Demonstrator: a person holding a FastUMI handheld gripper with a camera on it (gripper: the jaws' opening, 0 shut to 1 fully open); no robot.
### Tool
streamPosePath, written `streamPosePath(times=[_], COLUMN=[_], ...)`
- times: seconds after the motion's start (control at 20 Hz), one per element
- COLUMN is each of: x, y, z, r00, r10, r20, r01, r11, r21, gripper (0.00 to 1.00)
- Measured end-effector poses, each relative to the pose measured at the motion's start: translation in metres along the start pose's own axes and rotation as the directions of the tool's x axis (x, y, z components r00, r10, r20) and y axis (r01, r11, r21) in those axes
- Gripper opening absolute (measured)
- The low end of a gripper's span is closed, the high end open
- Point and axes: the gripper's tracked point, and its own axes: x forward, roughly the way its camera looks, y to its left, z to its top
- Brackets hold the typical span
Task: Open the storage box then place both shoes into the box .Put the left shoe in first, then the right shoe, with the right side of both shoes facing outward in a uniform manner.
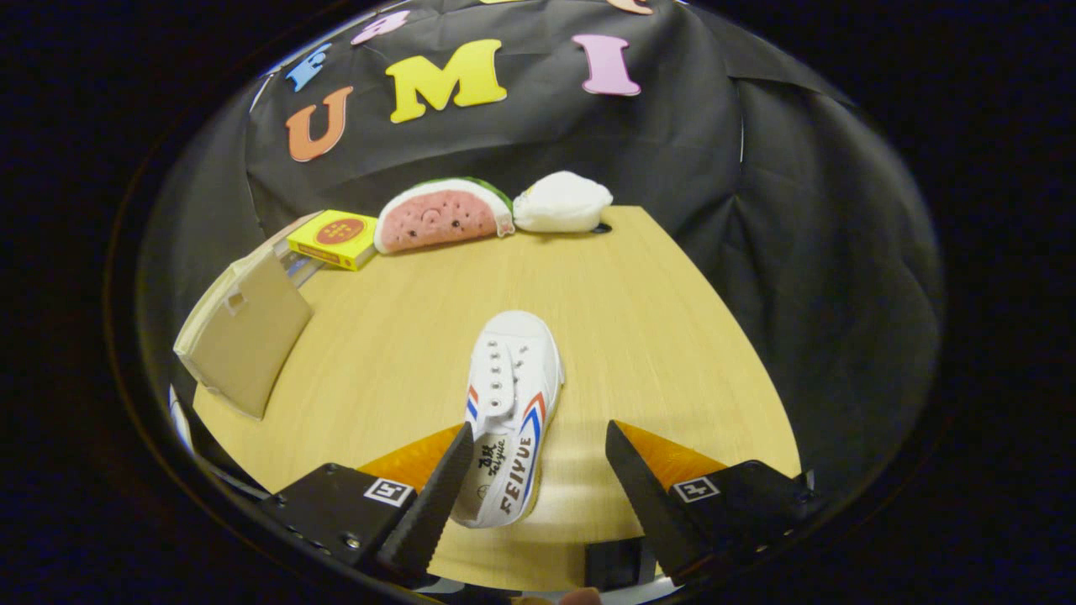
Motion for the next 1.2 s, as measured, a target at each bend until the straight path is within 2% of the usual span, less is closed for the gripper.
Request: streamPosePath(times=[0.25,0.35,0.45,0.6,0.65,0.7,0.8,0.85,0.9,0.95,1.0,1.2], x=[0.033,0.044,0.049,0.052,0.048,0.053,0.046,0.052,0.047,0.049,0.056,0.043], y=[-0.004,-0.003,0.002,0.015,0.014,0.012,0.009,0.01,0.012,0.011,0.014,0.016], z=[-0.013,-0.015,-0.011,-0.009,-0.005,-0.008,-0.002,-0.004,-0.001,-0.004,-0.004,-0.001], r00=[0.995,0.99,0.984,0.968,0.97,0.969,0.97,0.968,0.964,0.962,0.96,0.964], r10=[0.011,0.038,0.1,0.168,0.157,0.142,0.142,0.15,0.164,0.177,0.186,0.167], r20=[-0.095,-0.136,-0.148,-0.184,-0.186,-0.202,-0.198,-0.202,-0.208,-0.209,-0.207,-0.205], r01=[-0.006,-0.024,-0.076,-0.132,-0.122,-0.11,-0.105,-0.105,-0.108,-0.112,-0.117,-0.098], r11=[0.999,0.994,0.984,0.973,0.975,0.981,0.977,0.97,0.961,0.951,0.944,0.946], r21=[0.046,0.103,0.158,0.19,0.184,0.16,0.186,0.217,0.255,0.288,0.309,0.31], gripper=[0.96,0.93,0.88,0.52,0.4,0.37,0.3,0.19,0.18,0.07,0.01,0.0])
